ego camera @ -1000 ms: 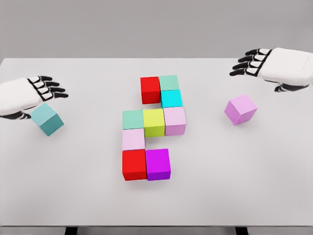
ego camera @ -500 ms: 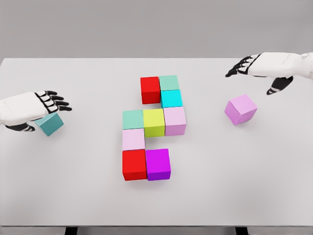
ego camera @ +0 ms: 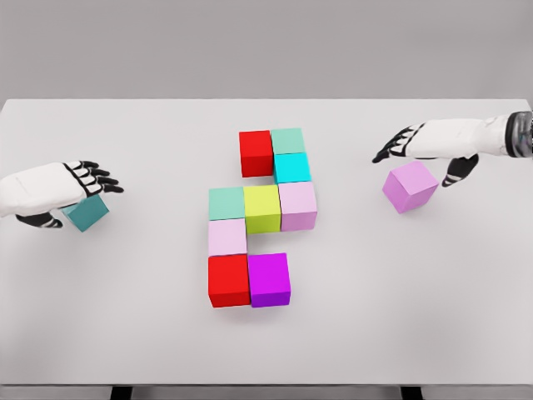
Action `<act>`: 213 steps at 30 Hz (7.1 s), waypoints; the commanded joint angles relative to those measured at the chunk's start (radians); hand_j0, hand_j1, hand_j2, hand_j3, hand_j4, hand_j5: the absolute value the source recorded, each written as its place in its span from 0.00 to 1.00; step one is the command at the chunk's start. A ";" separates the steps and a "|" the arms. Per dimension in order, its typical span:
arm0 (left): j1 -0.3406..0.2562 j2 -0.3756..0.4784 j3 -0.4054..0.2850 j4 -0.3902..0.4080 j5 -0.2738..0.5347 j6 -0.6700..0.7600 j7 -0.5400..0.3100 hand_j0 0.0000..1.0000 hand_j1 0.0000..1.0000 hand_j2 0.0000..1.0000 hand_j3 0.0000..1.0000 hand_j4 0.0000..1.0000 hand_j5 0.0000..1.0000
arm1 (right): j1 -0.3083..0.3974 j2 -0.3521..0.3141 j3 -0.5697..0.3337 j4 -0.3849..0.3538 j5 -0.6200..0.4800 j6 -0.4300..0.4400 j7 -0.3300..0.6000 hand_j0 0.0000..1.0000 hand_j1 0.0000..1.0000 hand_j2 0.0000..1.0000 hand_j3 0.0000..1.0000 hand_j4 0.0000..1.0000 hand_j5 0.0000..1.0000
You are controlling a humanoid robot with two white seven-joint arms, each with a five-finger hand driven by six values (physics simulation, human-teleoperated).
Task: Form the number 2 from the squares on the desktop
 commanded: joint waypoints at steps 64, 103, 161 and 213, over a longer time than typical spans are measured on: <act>-0.126 -0.140 -0.010 0.138 -0.092 0.000 -0.064 0.66 0.66 0.66 0.66 0.66 0.66 | 0.029 0.102 0.029 0.105 0.110 0.002 0.019 0.92 0.92 0.92 0.92 0.92 0.92; -0.339 -0.231 -0.022 0.330 -0.007 0.000 -0.092 1.00 1.00 1.00 1.00 1.00 1.00 | 0.029 0.013 0.011 -0.044 0.138 0.002 0.019 0.61 0.61 0.61 0.61 0.61 0.61; -0.370 -0.300 -0.191 0.350 -0.102 0.000 -0.172 0.97 0.97 0.97 0.97 0.97 0.97 | 0.153 -0.065 0.028 -0.501 0.076 0.002 0.019 0.94 0.94 0.94 0.94 0.94 0.94; -0.442 -0.456 -0.193 0.534 -0.105 0.000 -0.204 1.00 1.00 1.00 1.00 1.00 1.00 | 0.158 -0.136 -0.084 -0.359 0.262 0.002 0.019 1.00 1.00 1.00 1.00 1.00 1.00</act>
